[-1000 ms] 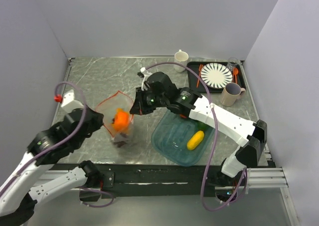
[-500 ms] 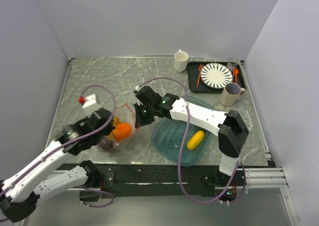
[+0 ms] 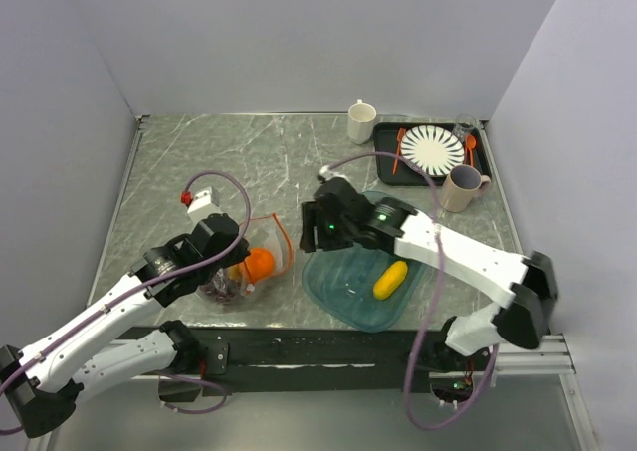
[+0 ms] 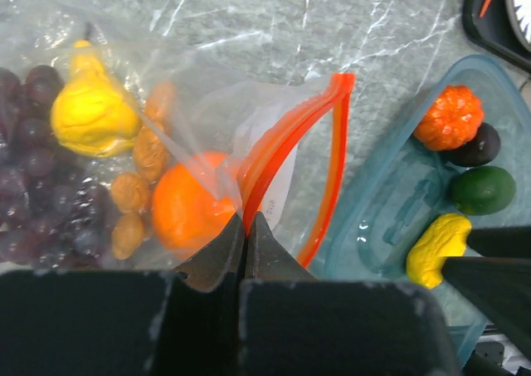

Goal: Place the food in the zip-top bag and seal the zipper
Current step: Pick up the fake fruit from the bin.

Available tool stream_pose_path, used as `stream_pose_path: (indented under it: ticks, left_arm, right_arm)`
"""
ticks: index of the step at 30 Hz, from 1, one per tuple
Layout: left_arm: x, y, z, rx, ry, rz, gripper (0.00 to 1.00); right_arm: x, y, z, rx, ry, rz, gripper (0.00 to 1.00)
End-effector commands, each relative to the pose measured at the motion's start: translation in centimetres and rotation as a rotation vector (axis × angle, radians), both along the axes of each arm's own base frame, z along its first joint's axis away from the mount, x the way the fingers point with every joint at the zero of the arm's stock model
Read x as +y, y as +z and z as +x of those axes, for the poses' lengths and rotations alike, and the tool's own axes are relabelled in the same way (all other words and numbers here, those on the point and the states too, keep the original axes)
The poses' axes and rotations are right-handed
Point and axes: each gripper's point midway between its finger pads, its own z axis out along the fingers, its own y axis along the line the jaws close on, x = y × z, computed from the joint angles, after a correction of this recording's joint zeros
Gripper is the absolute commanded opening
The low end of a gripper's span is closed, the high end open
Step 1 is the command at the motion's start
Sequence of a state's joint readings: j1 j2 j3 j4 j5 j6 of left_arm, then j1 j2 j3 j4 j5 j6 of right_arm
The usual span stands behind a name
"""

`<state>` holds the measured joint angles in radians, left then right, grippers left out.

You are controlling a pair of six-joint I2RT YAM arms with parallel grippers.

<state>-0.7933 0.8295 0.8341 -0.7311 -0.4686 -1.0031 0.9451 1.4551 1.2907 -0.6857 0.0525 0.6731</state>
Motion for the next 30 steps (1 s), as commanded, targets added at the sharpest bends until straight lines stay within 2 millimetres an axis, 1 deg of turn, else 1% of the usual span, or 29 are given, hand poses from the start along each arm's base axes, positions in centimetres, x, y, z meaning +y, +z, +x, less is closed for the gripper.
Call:
stream_pose_path:
  ticks: [1,2,3,4,5,6,8,9,10,12,14,15,16,17,18,19,20,21,22,23,25,26,28,29,30]
  left_arm:
    - [-1.3,2.5,0.8,-0.064,-0.032,-0.062,0.01]
    - [-1.3,2.6,0.8,-0.066,-0.035,-0.066,0.01]
    - [-1.4,2.6,0.8,-0.07,-0.037,-0.071,0.01]
    - [-1.5,2.7,0.7,-0.068,-0.043,-0.078,0.01]
    - [-1.6,2.7,0.7,-0.07,-0.048,-0.083,0.01]
    - [-1.7,2.9,0.7,-0.074,-0.051,-0.083,0.01]
    - [-1.7,2.9,0.6,-0.074,-0.06,-0.085,0.01]
    - [-1.8,3.0,0.6,-0.073,-0.063,-0.085,0.01]
    - [-1.8,3.0,0.6,-0.074,-0.065,-0.088,0.01]
    - [-2.0,3.0,0.6,-0.073,-0.069,-0.093,0.01]
    - [-2.1,3.1,0.6,-0.074,-0.074,-0.098,0.01]
    - [-2.1,3.0,0.6,-0.072,-0.074,-0.096,0.01]
    - [-2.1,2.9,0.6,-0.071,-0.076,-0.095,0.01]
    - [-2.2,3.0,0.6,-0.075,-0.078,-0.096,0.01]
    - [-2.3,2.9,0.6,-0.072,-0.081,-0.095,0.01]
    - [-2.4,2.9,0.6,-0.07,-0.085,-0.096,0.01]
    - [-2.4,3.0,0.6,-0.07,-0.089,-0.095,0.01]
    - [-2.5,2.9,0.6,-0.067,-0.093,-0.096,0.01]
    - [-2.5,2.8,0.6,-0.062,-0.093,-0.091,0.01]
    - [-2.5,2.7,0.6,-0.058,-0.092,-0.09,0.01]
    - [-2.5,2.7,0.6,-0.058,-0.088,-0.093,0.01]
    - [-2.5,2.7,0.6,-0.057,-0.088,-0.092,0.01]
    - [-2.4,2.6,0.6,-0.053,-0.084,-0.088,0.01]
    - [-2.4,2.7,0.6,-0.058,-0.085,-0.091,0.01]
    - [-2.4,2.7,0.6,-0.06,-0.087,-0.093,0.01]
  right_arm:
    - [-5.7,-0.9,0.3,-0.039,-0.193,-0.077,0.66]
    - [-6.9,-1.5,0.4,-0.027,-0.229,-0.093,0.66]
    - [-8.3,-2.9,-0.1,-0.011,-0.254,-0.113,0.65]
    - [-8.9,-3.6,-0.2,0.005,-0.267,-0.108,0.65]
    - [-9.5,-4.1,0.2,0.008,-0.294,-0.098,0.65]
    - [-11.5,-5.4,0.7,0.02,-0.344,-0.114,0.65]
    - [-12.8,-5.8,1.7,0.018,-0.383,-0.093,0.65]
    - [-14.1,-6.3,2.4,0.023,-0.412,-0.098,0.66]
    - [-14.3,-6.3,3.0,0.024,-0.416,-0.08,0.67]
    - [-14.8,-6.5,3.2,0.049,-0.417,-0.071,0.67]
    - [-14.7,-6.7,3.5,0.045,-0.405,-0.062,0.67]
    - [-14.8,-7.2,3.6,0.052,-0.403,-0.067,0.67]
    - [-15.1,-7.5,4.1,0.055,-0.414,-0.061,0.67]
    - [-14.9,-7.3,4.8,0.041,-0.417,-0.038,0.67]
    - [-14.9,-7.7,5.3,0.049,-0.419,-0.033,0.67]
    - [-15.0,-7.6,6.2,0.045,-0.437,-0.012,0.67]
    - [-15.0,-7.7,6.5,0.056,-0.44,-0.009,0.68]
    - [-15.2,-7.7,7.4,0.057,-0.481,-0.014,0.7]
    - [-15.3,-7.6,7.8,0.058,-0.497,-0.005,0.71]
    - [-15.3,-7.3,8.5,0.05,-0.525,0.022,0.8]
    - [-14.6,-7.4,9.0,0.079,-0.543,0.103,0.86]
    - [-14.5,-7.7,9.5,0.084,-0.557,0.118,0.86]
    - [-14.0,-7.6,10.3,0.087,-0.578,0.14,0.87]
    - [-14.1,-8.2,10.7,0.095,-0.59,0.135,0.87]
    - [-14.1,-8.2,11.0,0.096,-0.616,0.141,0.87]
